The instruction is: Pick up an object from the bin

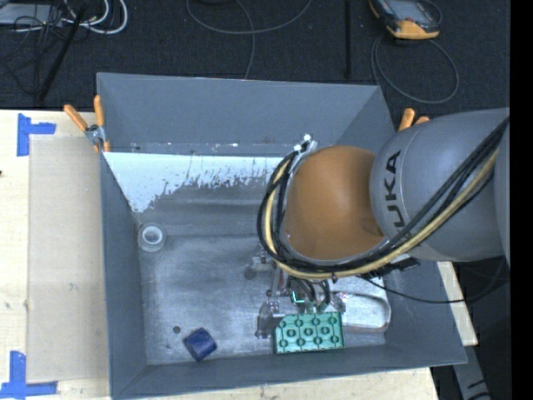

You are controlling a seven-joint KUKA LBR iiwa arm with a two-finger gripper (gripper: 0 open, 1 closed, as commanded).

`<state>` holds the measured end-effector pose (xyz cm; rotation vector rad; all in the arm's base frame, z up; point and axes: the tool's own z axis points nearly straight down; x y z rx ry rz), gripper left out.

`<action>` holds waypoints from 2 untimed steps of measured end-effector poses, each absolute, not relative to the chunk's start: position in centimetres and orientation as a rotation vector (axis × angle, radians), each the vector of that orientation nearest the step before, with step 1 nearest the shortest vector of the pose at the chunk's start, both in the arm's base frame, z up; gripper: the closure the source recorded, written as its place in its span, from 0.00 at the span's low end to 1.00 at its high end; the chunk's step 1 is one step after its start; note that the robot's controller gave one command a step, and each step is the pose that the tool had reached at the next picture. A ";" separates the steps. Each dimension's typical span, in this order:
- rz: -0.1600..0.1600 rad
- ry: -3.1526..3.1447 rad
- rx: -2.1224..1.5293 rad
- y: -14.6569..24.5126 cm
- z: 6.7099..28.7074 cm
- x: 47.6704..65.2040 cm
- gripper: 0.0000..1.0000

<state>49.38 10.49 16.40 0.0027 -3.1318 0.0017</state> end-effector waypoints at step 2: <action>-0.004 -3.149 -0.072 2.0 7.4 48.4 0.00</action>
Offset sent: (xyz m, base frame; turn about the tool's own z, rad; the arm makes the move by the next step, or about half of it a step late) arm -0.0032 -0.0563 -0.0462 -0.2276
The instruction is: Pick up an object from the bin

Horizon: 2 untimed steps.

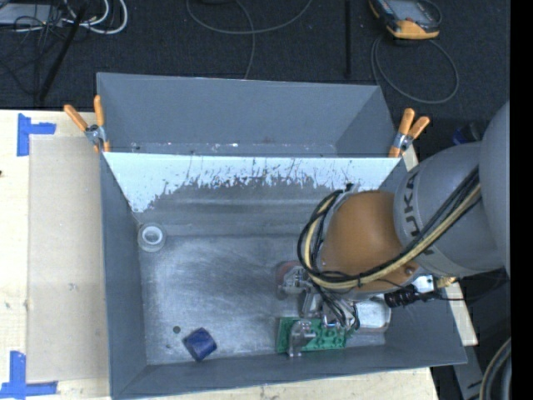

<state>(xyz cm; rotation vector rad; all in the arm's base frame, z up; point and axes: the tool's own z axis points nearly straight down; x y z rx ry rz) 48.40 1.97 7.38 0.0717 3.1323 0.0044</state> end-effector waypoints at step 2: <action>-0.004 3.122 -0.299 -5.8 20.1 49.6 1.00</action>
Offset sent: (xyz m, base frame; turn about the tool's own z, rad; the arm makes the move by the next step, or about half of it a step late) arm 0.0000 0.0000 0.0000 0.0000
